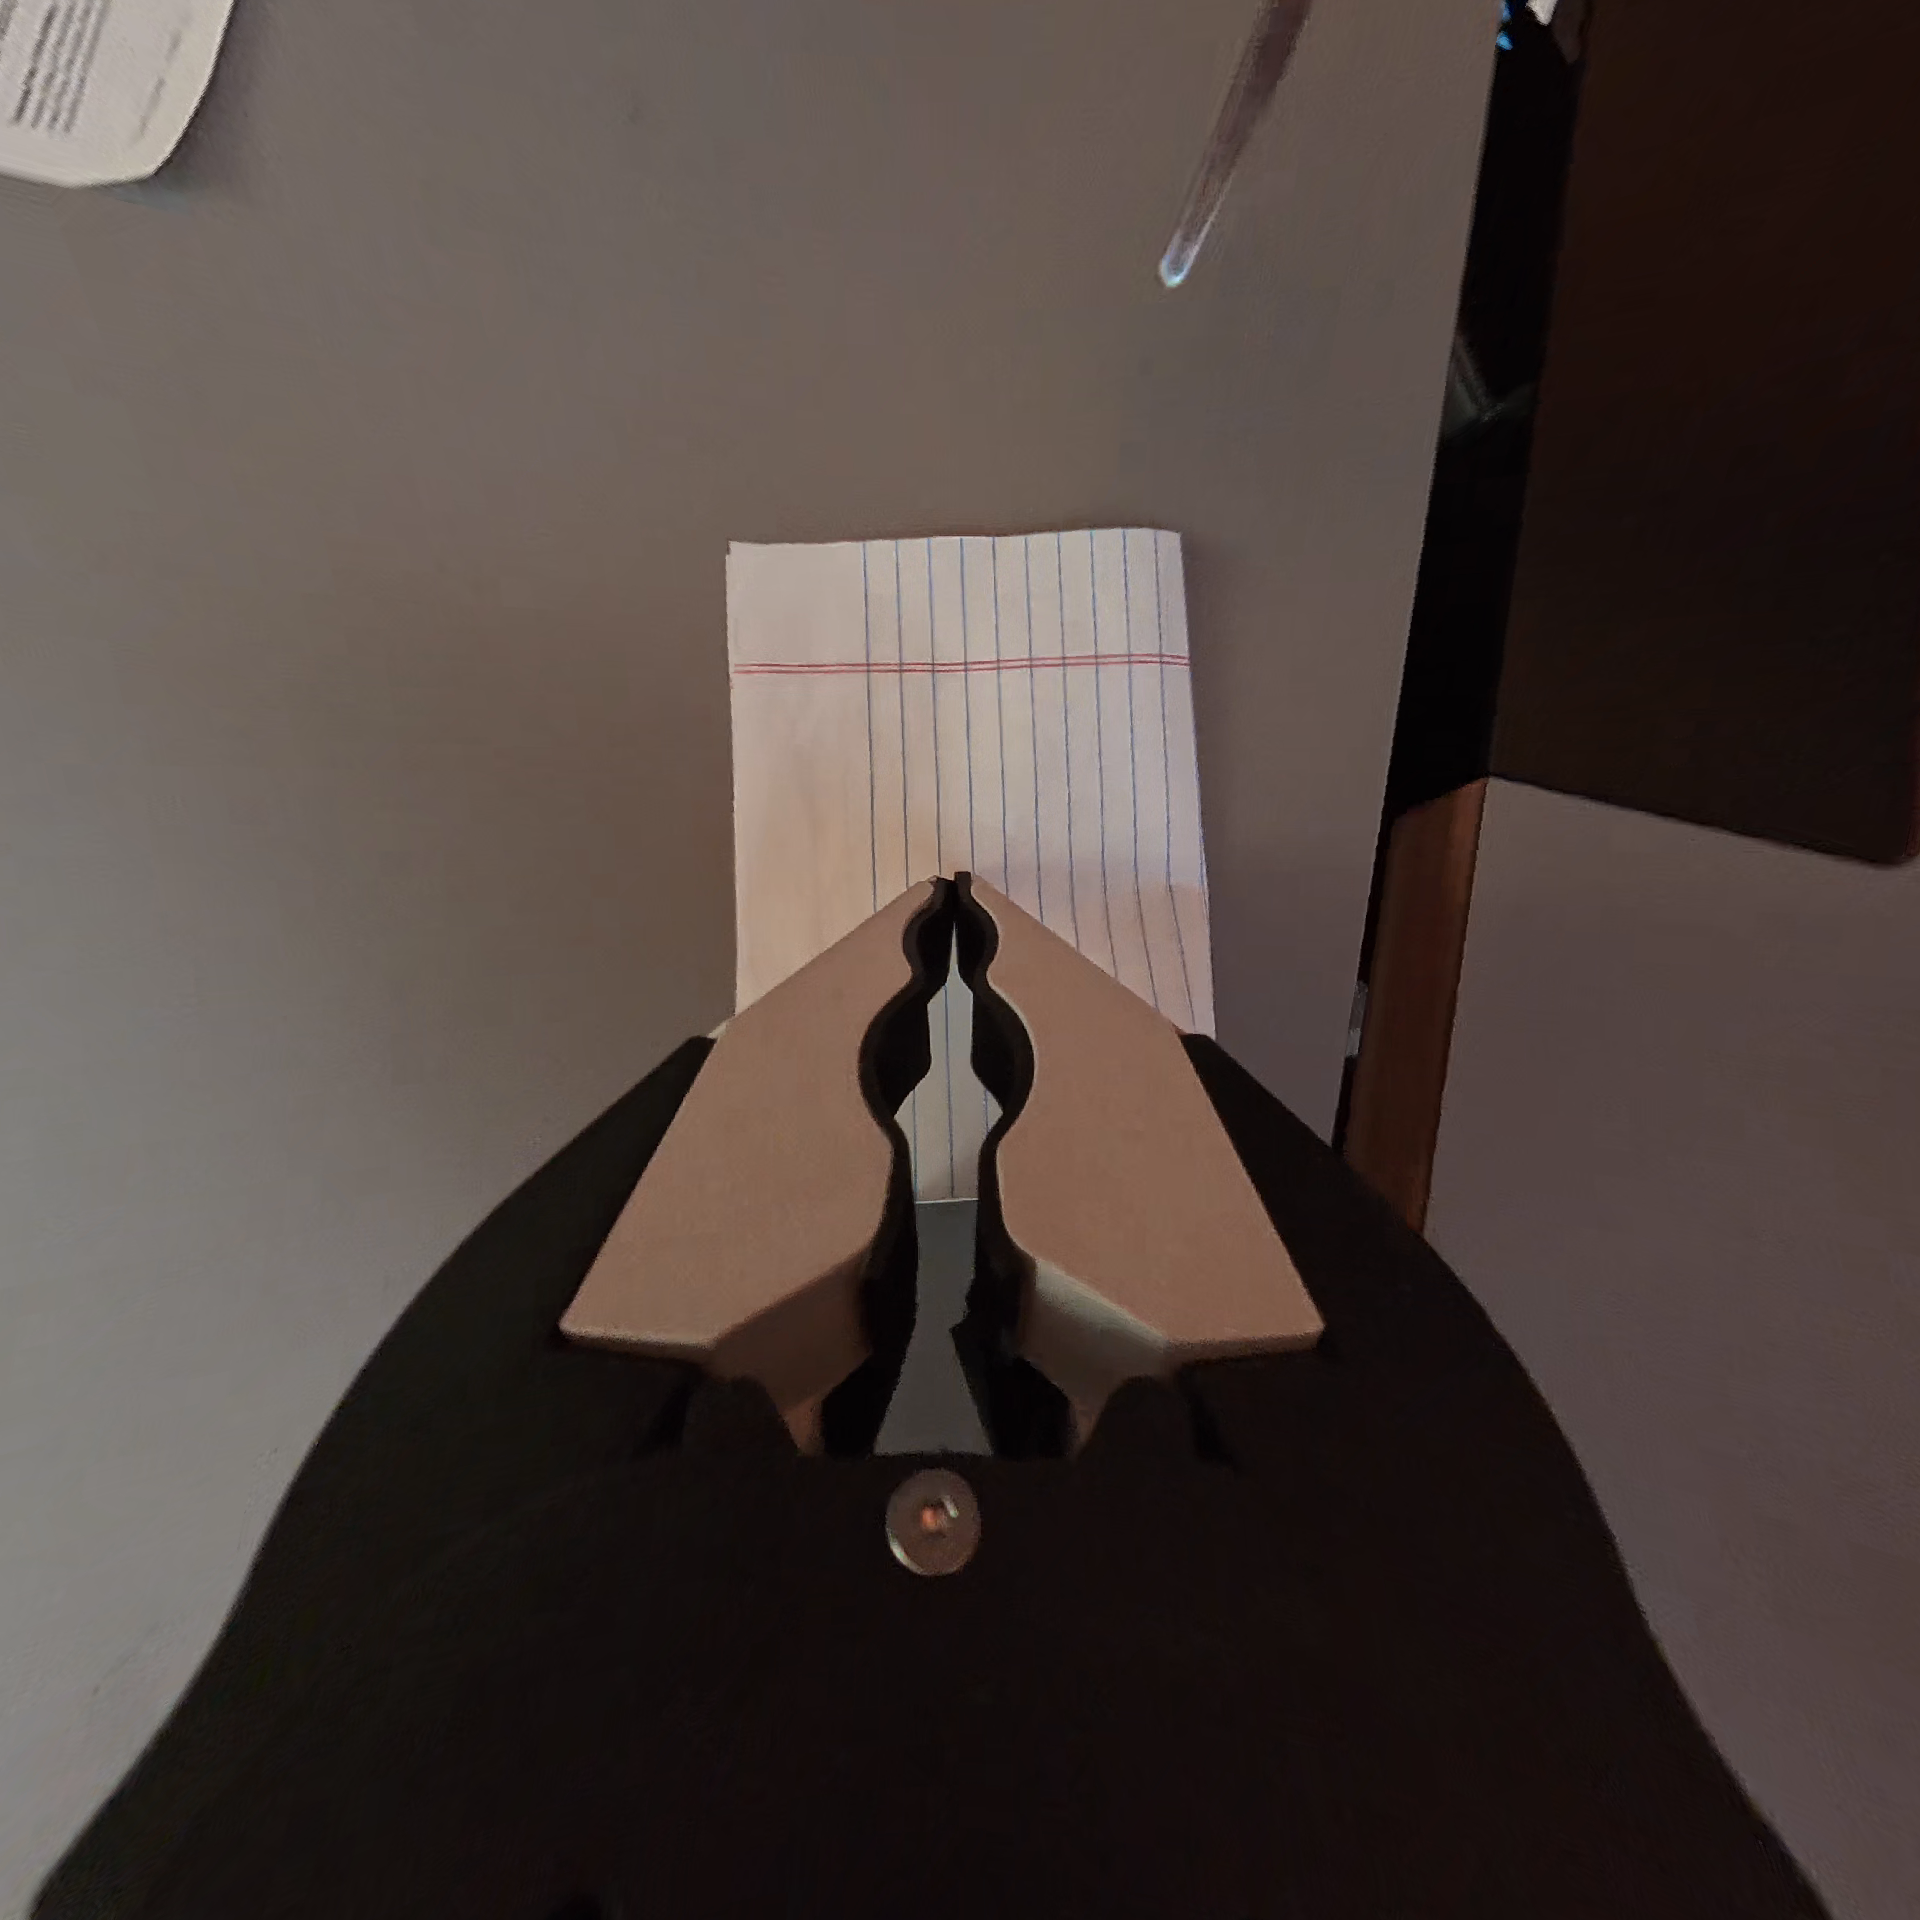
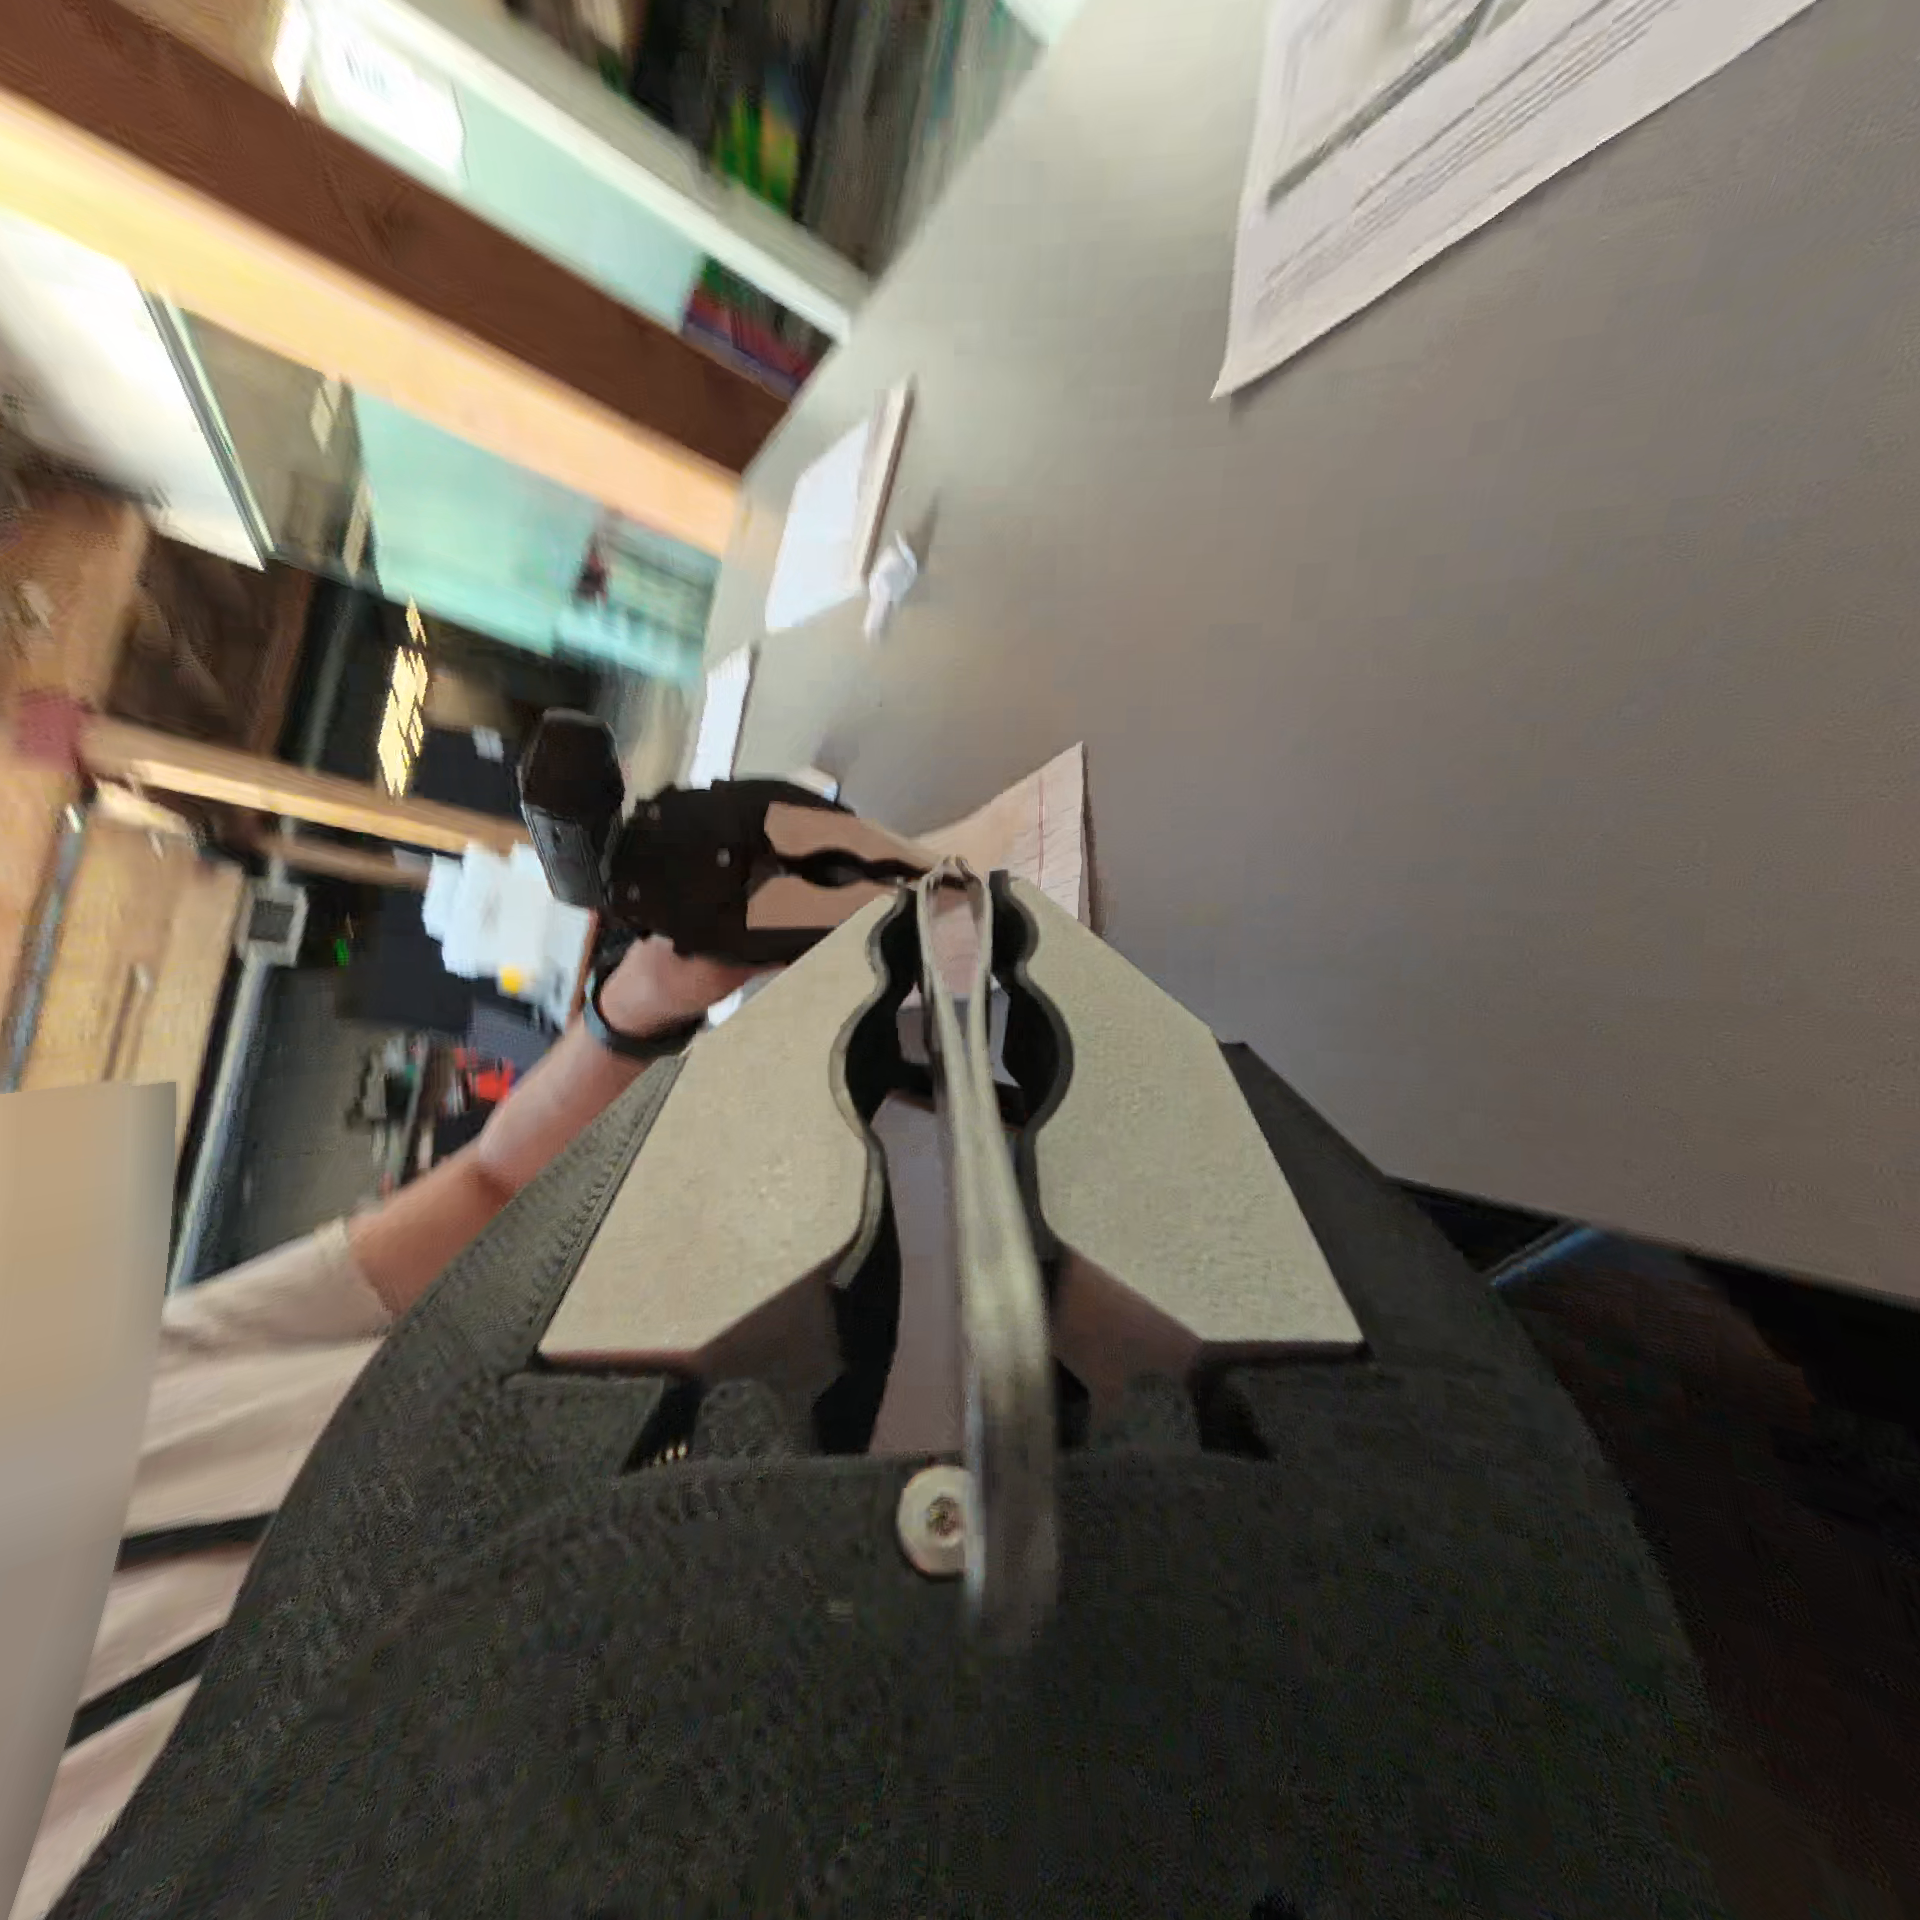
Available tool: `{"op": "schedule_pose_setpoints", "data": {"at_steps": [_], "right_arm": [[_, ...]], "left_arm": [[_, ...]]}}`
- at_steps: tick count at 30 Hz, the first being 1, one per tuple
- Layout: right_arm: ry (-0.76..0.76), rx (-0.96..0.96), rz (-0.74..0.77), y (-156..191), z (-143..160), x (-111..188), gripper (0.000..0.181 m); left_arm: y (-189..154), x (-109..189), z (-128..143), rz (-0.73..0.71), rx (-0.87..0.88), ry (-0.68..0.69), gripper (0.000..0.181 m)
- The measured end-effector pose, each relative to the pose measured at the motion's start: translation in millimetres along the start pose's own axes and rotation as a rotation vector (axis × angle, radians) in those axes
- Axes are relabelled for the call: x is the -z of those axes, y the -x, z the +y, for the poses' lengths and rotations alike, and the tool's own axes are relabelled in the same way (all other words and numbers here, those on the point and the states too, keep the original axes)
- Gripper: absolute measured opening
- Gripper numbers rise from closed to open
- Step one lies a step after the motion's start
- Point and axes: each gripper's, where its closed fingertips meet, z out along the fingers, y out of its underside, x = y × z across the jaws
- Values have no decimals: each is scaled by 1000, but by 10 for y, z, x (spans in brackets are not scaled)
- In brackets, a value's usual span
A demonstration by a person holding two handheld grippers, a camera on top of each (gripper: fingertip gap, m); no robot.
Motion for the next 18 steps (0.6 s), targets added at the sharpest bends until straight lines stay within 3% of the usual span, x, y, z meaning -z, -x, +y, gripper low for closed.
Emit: {"op": "schedule_pose_setpoints", "data": {"at_steps": [3, 5, 9, 12, 18], "right_arm": [[-380, -180, -65, -100, 295, 350, 12], [-487, -288, -50, -249, 501, 379, 12], [-450, -392, -22, -346, 736, 118, 12], [-434, -417, 40, -417, 710, -40, 12], [-465, -523, 2, -410, 557, -265, 12]], "left_arm": [[24, 29, 25, -97, 213, -51, 0], [33, 35, 23, -146, 315, -109, 0], [46, 42, 30, -224, 353, -130, 0], [49, 43, 28, -236, 397, -130, 0], [56, 44, 26, -210, 507, -128, 0]]}}
